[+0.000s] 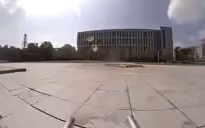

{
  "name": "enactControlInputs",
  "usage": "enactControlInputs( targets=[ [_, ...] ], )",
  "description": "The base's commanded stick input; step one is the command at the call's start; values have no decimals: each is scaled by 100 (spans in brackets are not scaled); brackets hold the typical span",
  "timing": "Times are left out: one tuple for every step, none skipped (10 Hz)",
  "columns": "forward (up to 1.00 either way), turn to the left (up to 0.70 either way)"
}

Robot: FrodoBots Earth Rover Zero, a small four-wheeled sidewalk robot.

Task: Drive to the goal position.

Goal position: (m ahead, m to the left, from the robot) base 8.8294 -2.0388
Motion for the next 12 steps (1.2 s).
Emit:
enactControlInputs(
  targets=[
    [70, 5],
    [70, 5],
    [70, 5],
    [70, 5],
    [70, 5],
    [70, 5],
    [70, 5],
    [70, 5],
    [70, 5],
    [70, 5],
    [70, 5],
    [70, 5]
  ],
)
